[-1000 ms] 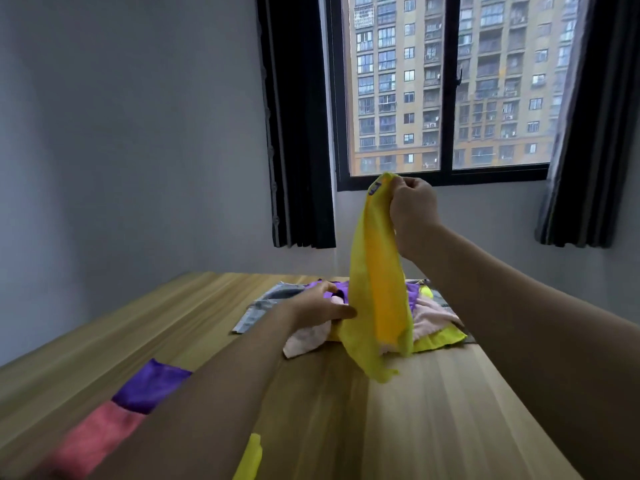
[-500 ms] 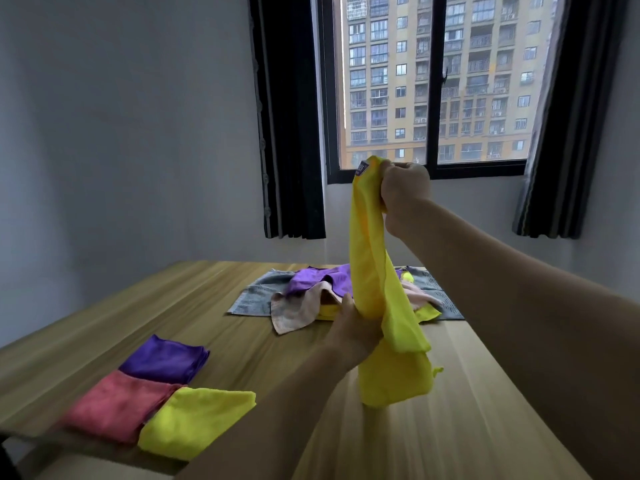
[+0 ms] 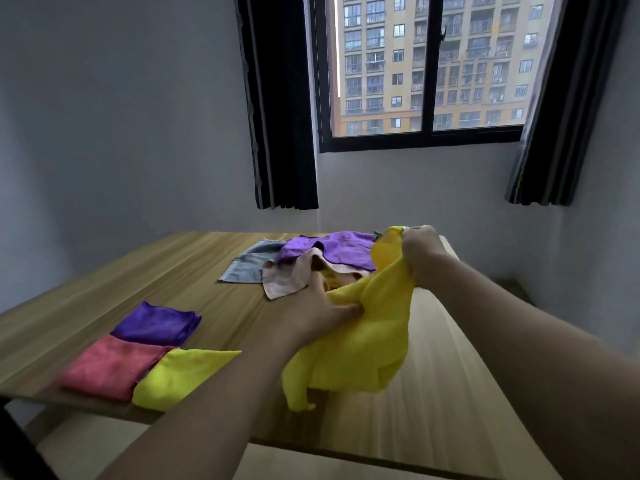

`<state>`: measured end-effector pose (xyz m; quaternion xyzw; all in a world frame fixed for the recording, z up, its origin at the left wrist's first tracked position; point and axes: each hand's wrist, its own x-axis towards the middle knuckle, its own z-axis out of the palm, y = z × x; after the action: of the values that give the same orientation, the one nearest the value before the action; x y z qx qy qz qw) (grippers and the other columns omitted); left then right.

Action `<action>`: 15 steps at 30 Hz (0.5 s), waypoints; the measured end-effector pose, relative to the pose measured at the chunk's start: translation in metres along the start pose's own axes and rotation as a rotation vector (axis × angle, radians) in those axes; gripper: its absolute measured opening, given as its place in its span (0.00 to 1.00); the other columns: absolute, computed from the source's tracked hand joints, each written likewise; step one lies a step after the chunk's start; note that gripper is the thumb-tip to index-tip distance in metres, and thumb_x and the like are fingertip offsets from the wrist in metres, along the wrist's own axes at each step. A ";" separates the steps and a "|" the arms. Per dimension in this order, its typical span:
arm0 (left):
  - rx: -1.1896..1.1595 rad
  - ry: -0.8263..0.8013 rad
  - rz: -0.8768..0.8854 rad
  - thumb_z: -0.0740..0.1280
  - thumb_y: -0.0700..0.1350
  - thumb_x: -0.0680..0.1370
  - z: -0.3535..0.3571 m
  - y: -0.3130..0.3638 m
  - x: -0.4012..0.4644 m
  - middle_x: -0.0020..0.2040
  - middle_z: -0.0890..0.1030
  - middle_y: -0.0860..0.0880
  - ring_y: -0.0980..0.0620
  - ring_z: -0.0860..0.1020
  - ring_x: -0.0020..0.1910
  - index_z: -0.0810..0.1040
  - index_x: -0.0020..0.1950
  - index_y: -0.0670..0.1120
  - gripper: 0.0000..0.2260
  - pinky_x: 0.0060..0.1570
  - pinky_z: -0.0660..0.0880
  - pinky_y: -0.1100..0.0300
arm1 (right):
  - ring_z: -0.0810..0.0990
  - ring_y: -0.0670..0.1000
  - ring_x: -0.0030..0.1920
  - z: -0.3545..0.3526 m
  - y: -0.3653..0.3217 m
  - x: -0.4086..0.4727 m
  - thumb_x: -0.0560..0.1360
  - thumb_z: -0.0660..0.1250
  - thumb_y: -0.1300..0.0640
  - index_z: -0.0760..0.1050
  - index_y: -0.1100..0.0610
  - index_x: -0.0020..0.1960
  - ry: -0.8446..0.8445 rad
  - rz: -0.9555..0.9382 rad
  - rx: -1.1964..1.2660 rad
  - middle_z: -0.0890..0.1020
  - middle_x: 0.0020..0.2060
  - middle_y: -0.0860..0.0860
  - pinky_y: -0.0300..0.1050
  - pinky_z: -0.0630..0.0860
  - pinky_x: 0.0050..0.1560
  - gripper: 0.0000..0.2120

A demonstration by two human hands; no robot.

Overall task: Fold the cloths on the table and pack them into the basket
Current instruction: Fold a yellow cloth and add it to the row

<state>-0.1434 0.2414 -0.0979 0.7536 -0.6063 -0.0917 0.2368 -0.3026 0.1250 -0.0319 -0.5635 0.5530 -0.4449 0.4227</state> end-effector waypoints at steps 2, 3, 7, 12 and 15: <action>0.158 0.057 -0.023 0.65 0.62 0.65 0.002 0.002 -0.007 0.52 0.78 0.48 0.45 0.80 0.44 0.51 0.72 0.55 0.41 0.44 0.79 0.47 | 0.72 0.55 0.48 0.004 0.028 0.001 0.80 0.52 0.56 0.70 0.61 0.64 0.009 0.056 -0.059 0.75 0.55 0.56 0.47 0.68 0.47 0.17; 0.226 0.055 -0.007 0.65 0.54 0.67 0.007 -0.001 -0.008 0.50 0.78 0.46 0.44 0.80 0.42 0.51 0.73 0.53 0.38 0.41 0.79 0.49 | 0.73 0.56 0.50 0.005 0.038 0.000 0.81 0.52 0.55 0.69 0.61 0.64 0.003 0.073 -0.109 0.74 0.55 0.56 0.48 0.70 0.47 0.16; 0.378 0.122 -0.045 0.63 0.42 0.72 0.004 -0.009 -0.008 0.48 0.77 0.45 0.46 0.77 0.38 0.58 0.73 0.48 0.30 0.34 0.75 0.54 | 0.73 0.56 0.49 -0.001 0.064 -0.003 0.80 0.53 0.64 0.71 0.63 0.65 0.049 0.023 -0.058 0.74 0.51 0.55 0.49 0.71 0.47 0.16; 0.284 -0.003 -0.115 0.64 0.43 0.74 -0.026 -0.007 0.007 0.38 0.75 0.47 0.46 0.77 0.35 0.75 0.56 0.42 0.12 0.31 0.73 0.57 | 0.71 0.57 0.44 -0.002 0.086 0.010 0.77 0.55 0.63 0.70 0.63 0.50 0.000 0.102 -0.031 0.72 0.40 0.58 0.48 0.69 0.40 0.07; -0.463 -0.113 -0.342 0.65 0.39 0.76 -0.046 0.005 0.014 0.43 0.80 0.41 0.42 0.81 0.40 0.77 0.51 0.40 0.06 0.34 0.80 0.54 | 0.73 0.56 0.45 0.009 0.105 0.024 0.75 0.55 0.58 0.71 0.57 0.43 -0.134 0.137 0.014 0.76 0.46 0.61 0.54 0.77 0.51 0.07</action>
<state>-0.1247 0.2382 -0.0539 0.7646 -0.4455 -0.3080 0.3494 -0.3198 0.0972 -0.1349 -0.5498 0.5576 -0.3799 0.4924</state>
